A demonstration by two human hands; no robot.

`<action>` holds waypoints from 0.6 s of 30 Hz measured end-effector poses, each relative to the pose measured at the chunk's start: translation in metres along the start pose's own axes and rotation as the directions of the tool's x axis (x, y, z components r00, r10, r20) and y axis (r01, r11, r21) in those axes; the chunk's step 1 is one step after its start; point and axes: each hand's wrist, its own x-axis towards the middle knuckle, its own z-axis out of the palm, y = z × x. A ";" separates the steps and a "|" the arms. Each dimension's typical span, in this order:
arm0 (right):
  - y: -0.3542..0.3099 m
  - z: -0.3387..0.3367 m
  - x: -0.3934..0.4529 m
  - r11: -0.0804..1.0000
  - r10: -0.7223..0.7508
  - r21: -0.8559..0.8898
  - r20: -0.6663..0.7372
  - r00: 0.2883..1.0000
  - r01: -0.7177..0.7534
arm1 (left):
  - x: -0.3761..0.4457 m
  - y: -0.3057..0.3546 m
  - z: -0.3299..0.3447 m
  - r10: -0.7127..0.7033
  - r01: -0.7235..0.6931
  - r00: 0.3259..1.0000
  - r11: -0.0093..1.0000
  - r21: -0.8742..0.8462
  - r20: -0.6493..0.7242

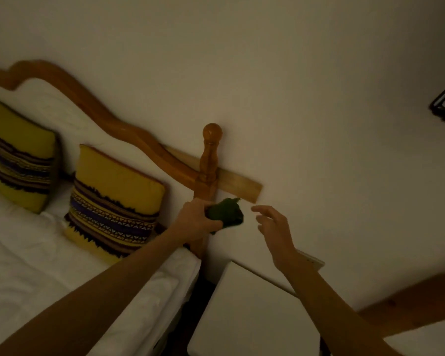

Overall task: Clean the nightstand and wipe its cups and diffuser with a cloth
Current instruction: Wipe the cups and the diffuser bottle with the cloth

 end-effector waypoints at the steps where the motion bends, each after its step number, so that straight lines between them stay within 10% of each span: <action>1: 0.004 0.009 -0.002 0.987 0.126 0.093 0.050 0.991 -0.130 | -0.004 -0.003 0.004 -0.001 0.010 0.994 0.997 0.080 -0.111; 5: 0.016 0.070 -0.011 0.710 0.437 0.395 0.401 0.805 -0.583 | -0.025 -0.008 0.032 -0.044 0.076 0.986 0.976 0.206 -0.158; 13: 0.086 0.161 -0.022 0.588 0.590 0.293 0.482 0.648 -0.754 | -0.084 -0.099 0.022 -0.208 0.203 0.973 0.978 0.054 0.103; 18: 0.128 0.222 -0.047 0.615 0.619 0.135 0.527 0.582 -0.777 | -0.145 -0.186 0.014 -0.508 0.486 0.859 0.848 -0.213 -0.061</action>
